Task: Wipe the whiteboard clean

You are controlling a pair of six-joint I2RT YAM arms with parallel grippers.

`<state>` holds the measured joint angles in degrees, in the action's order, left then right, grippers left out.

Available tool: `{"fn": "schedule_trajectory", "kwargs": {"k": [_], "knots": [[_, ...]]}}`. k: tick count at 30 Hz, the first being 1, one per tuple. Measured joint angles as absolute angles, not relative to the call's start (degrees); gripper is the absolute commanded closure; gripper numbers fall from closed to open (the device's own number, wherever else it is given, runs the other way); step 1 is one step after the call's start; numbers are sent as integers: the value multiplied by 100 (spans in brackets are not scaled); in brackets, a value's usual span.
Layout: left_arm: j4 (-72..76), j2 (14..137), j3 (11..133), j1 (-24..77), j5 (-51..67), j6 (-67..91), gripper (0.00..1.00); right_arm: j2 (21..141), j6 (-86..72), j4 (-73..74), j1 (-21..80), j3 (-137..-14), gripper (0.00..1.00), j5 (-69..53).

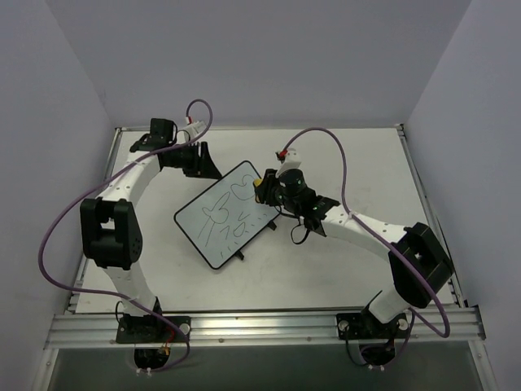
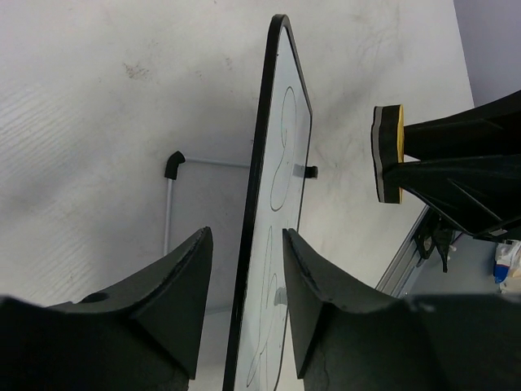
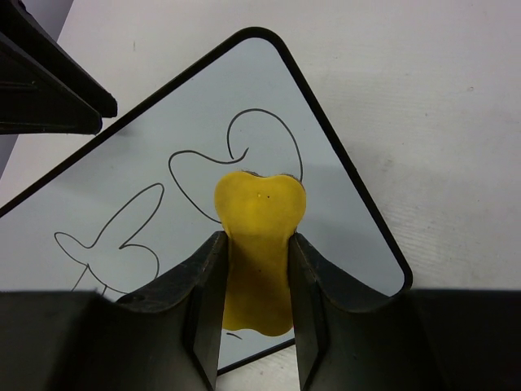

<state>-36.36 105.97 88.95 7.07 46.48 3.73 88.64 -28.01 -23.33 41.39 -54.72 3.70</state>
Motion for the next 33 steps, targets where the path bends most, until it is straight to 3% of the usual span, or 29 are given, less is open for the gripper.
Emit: {"fn": "schedule_trajectory", "kwargs": {"k": [14, 20, 33], "knots": [[-3754, 10783, 8788, 1026, 4377, 279, 74, 9198, -2797, -2670, 4222, -5387, 100, 513], [-3758, 10783, 8785, 1044, 4543, 274, 97, 9391, -2755, -2698, 4250, -5387, 100, 563], [-3498, 10696, 8571, 1037, 4571, 285, 98, 10001, -2530, -3356, 4272, -5537, 100, 635]]}}
